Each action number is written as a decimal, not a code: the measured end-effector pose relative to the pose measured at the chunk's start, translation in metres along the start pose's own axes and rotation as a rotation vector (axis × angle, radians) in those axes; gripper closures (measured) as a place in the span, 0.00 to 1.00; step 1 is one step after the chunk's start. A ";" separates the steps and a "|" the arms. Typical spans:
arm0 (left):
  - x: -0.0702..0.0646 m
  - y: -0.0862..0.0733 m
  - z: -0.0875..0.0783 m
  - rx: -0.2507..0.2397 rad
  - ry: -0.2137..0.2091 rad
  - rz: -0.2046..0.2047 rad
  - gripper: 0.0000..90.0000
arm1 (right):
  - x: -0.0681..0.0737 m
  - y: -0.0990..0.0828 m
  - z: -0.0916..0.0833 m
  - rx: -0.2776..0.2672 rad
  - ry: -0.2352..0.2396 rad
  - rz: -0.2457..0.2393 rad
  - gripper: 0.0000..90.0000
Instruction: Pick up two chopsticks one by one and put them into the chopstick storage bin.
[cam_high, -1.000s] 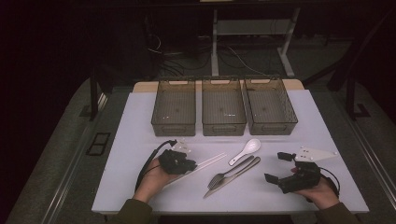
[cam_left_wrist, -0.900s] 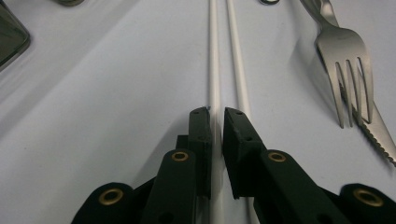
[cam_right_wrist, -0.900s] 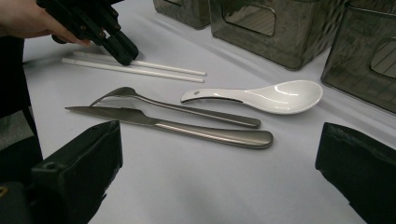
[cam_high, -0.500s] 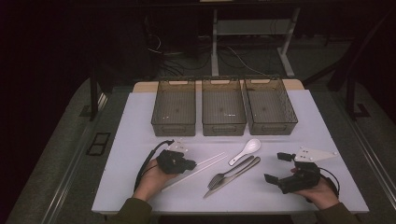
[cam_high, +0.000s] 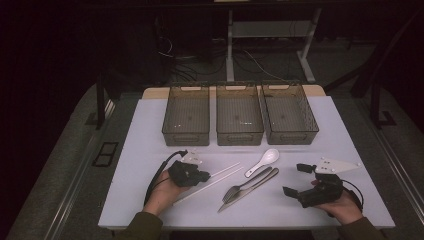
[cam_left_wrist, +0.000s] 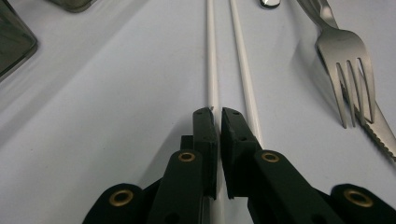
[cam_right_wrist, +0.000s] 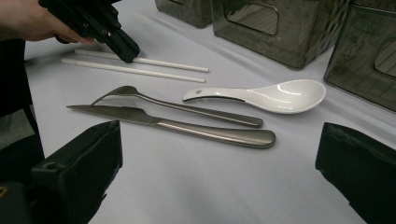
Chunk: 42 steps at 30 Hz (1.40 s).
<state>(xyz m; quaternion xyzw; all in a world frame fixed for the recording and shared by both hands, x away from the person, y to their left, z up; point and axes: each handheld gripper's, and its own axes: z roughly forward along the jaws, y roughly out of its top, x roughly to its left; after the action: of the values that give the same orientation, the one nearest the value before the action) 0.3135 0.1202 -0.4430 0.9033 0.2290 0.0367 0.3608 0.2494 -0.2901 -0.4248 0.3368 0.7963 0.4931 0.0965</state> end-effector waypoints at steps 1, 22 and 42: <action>0.000 0.000 -0.001 0.000 0.005 0.006 0.94 | 0.000 0.000 0.000 0.000 0.000 0.000 0.01; -0.006 0.009 -0.022 -0.086 0.024 0.002 0.94 | 0.001 -0.001 0.001 0.006 0.001 -0.005 0.01; -0.004 0.019 -0.061 -0.260 0.039 -0.018 0.94 | 0.000 -0.001 0.002 0.009 0.000 -0.007 0.01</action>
<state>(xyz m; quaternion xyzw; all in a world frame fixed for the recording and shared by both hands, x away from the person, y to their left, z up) 0.3030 0.1451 -0.3850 0.8461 0.2371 0.0802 0.4705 0.2499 -0.2887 -0.4263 0.3346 0.7997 0.4890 0.0965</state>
